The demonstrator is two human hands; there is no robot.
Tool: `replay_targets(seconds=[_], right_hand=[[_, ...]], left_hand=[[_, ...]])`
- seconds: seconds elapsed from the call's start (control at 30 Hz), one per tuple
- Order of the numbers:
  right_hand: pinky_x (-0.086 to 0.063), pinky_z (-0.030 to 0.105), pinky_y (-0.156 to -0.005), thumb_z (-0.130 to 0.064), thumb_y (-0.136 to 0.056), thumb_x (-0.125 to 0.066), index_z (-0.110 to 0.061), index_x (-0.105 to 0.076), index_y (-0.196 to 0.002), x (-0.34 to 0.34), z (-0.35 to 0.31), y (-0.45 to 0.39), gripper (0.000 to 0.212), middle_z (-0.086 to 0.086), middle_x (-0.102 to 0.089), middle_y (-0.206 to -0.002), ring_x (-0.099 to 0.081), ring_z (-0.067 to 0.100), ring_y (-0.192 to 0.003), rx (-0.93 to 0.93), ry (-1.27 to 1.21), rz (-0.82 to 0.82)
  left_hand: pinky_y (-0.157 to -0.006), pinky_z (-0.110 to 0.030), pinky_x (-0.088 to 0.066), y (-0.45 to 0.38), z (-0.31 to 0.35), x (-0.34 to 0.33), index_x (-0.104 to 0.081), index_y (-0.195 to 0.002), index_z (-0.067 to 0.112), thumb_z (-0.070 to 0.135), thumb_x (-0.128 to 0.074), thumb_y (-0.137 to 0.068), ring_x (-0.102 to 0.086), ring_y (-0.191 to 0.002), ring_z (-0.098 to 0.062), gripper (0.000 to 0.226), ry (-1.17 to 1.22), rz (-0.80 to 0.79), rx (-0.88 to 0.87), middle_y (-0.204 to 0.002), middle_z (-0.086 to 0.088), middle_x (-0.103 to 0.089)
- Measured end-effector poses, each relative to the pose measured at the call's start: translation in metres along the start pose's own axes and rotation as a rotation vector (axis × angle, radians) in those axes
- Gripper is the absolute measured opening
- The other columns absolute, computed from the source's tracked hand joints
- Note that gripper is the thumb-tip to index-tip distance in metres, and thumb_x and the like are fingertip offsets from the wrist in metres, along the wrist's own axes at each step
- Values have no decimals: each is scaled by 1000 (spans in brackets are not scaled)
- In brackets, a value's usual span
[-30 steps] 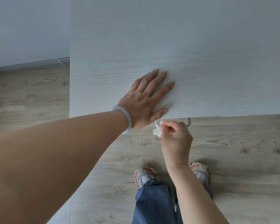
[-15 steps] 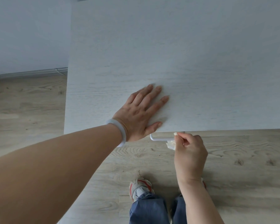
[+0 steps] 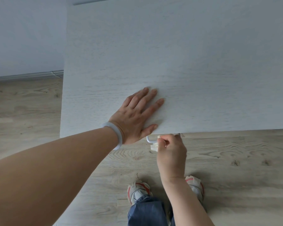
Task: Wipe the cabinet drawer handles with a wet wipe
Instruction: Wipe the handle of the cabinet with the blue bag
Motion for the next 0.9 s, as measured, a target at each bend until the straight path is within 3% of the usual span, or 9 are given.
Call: replay_targets(seconds=[0.1, 0.27, 0.37, 0.43, 0.5, 0.6, 0.67, 0.83, 0.9], right_hand=[[-40, 19, -64, -12, -86, -67, -14, -73, -84, 0, 4, -7, 8, -1, -64, -84, -61, 15, -73, -1, 18, -102], [-41, 10, -61, -7, -84, -71, -11, -74, -88, 14, 14, -4, 6, 2, -62, -76, -60, 17, -66, -16, -31, 133], [-55, 29, -63, -6, -85, -69, -10, -74, -93, -12, -1, 11, 10, 1, -62, -80, -62, 17, -69, 33, -96, -16], [-56, 31, -63, -7, -86, -69, -12, -74, -95, -14, -1, 11, 12, 0, -61, -79, -62, 16, -68, 81, -93, -82], [-56, 27, -64, -6, -84, -71, -14, -75, -93, 2, 13, 1, 13, -1, -62, -77, -62, 13, -65, 54, -96, -11], [-58, 38, -64, -8, -83, -72, -18, -75, -91, 23, 36, -8, 13, -4, -64, -81, -66, 17, -68, -106, -198, 125], [-58, 40, -63, -7, -84, -71, -16, -75, -91, 12, 28, -3, 12, -2, -64, -81, -66, 19, -68, -92, -193, 103], [-51, 24, -64, -7, -83, -72, -15, -76, -87, -12, -6, 8, 10, -1, -64, -75, -60, 14, -65, 115, -79, -71], [-49, 15, -65, -6, -81, -74, -14, -76, -88, 1, 7, 0, 11, -2, -64, -74, -59, 11, -63, 146, -58, -28]], left_hand=[[-117, -42, -17, 1, 0, -1, -17, -156, 21, 61, -28, -95, -13, -149, -32, 74, -4, -2, -3, -161, -12, -17], [-117, -42, -15, -1, -1, -1, -13, -156, 22, 61, -25, -95, -12, -149, -31, 73, -13, 0, -1, -161, -11, -15], [-116, -42, -15, 0, -1, 0, -15, -156, 21, 61, -25, -95, -13, -149, -32, 73, -10, 4, -3, -161, -12, -16], [-116, -40, -13, -1, 0, 0, -16, -156, 21, 60, -25, -95, -14, -149, -32, 73, -18, 8, -7, -161, -12, -17], [-116, -40, -11, -1, -1, 1, -15, -155, 22, 60, -25, -95, -14, -149, -32, 72, -18, 10, -5, -161, -12, -17], [-116, -39, -10, -1, -1, 1, -14, -156, 22, 61, -24, -95, -13, -149, -31, 72, -18, 9, -2, -161, -11, -16], [-116, -39, -9, 0, -1, 1, -14, -156, 22, 61, -23, -95, -12, -149, -31, 72, -20, 3, -2, -162, -11, -15], [-116, -39, -9, -1, 0, 2, -13, -156, 22, 61, -22, -96, -13, -149, -32, 72, -21, 8, -2, -161, -12, -16], [-116, -40, -10, -1, 0, 2, -14, -156, 22, 60, -23, -96, -13, -149, -32, 72, -18, 13, -2, -161, -12, -17]])
Point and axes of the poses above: each hand's wrist, its own y-axis away from the middle knuckle, its own x-axis out of the back of the hand, z = x × y, the point moved 2 cm from there along -y, towards the middle knuckle
